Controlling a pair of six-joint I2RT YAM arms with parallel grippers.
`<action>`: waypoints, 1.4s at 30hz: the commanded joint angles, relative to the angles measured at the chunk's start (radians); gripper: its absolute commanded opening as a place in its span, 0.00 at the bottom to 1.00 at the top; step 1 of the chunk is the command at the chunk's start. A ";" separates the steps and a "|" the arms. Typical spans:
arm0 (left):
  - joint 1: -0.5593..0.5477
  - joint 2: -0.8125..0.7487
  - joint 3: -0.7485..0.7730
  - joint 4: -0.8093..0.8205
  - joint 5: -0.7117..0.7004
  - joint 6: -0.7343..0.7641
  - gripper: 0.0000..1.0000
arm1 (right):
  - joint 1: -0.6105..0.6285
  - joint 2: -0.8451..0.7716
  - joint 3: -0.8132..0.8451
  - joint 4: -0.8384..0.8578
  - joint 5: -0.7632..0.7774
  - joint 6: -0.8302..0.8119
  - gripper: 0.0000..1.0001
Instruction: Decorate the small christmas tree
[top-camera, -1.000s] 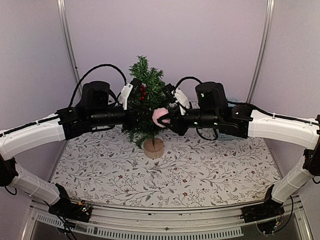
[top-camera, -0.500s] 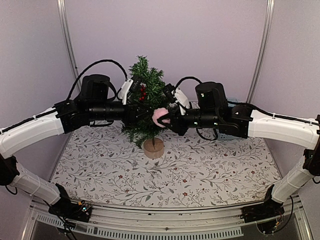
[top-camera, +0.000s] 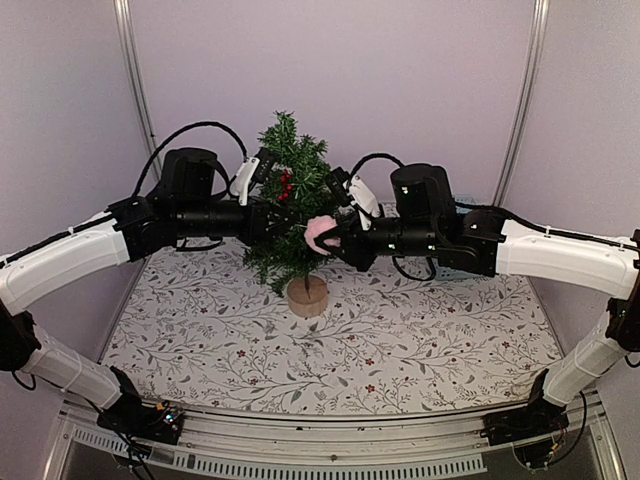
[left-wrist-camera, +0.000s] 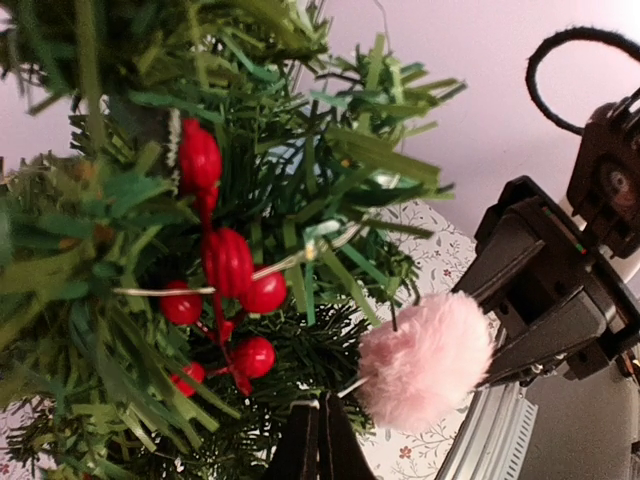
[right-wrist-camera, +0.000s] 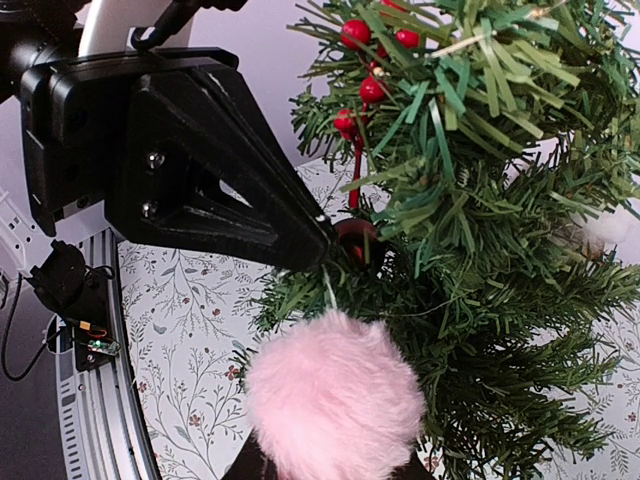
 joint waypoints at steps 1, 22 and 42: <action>0.020 0.006 0.001 0.015 0.018 -0.013 0.00 | 0.007 0.000 -0.006 0.007 0.016 -0.007 0.00; 0.030 -0.061 -0.055 0.031 -0.089 -0.020 0.00 | 0.006 -0.014 -0.023 -0.013 0.060 -0.007 0.00; 0.033 -0.151 -0.123 -0.033 -0.107 0.053 0.00 | 0.007 -0.023 -0.031 -0.017 0.070 -0.007 0.00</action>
